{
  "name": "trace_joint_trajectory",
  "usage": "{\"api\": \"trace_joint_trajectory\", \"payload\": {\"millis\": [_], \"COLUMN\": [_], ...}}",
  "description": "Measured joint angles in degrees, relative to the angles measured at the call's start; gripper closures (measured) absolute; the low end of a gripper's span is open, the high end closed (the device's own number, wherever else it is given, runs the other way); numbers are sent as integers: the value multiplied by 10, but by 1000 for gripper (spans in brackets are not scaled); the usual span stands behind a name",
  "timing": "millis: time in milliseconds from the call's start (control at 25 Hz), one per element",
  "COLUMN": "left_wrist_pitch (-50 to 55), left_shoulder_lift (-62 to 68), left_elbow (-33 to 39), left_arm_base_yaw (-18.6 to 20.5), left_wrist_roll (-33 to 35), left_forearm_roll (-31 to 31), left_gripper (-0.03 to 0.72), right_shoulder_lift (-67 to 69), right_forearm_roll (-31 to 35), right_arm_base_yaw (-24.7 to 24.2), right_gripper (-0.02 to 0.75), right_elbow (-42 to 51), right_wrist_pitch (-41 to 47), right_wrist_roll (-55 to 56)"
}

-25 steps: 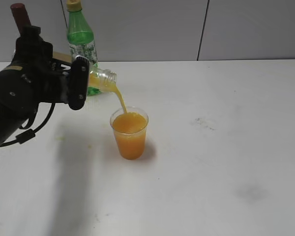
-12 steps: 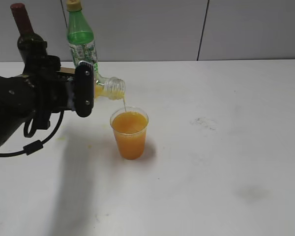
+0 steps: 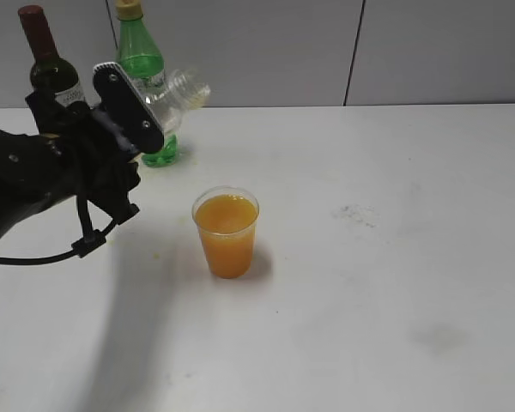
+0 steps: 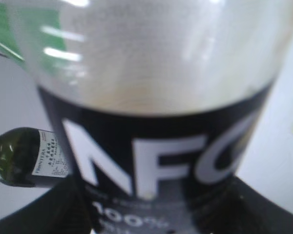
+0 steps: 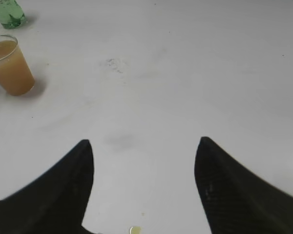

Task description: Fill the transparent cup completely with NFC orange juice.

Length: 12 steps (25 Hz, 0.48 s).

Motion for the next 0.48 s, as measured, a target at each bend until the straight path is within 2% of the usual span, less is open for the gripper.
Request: {"api": "trace_joint_trajectory", "payload": {"millis": [160,480], "left_wrist_pitch": [42,122], "left_shoulder_lift": [-1,-1], "left_elbow": [0,-19], "left_arm_base_yaw": [36,109], "left_wrist_roll": [-169,-521], "left_forearm_roll": [85,376], "left_gripper": [207,207], "right_shoulder_lift": [0,0], "right_forearm_roll": [0,0], "right_arm_base_yaw": [0,0], "right_gripper": [237,237], "right_elbow": [0,0], "right_wrist_pitch": [0,0], "right_wrist_roll": [0,0]}}
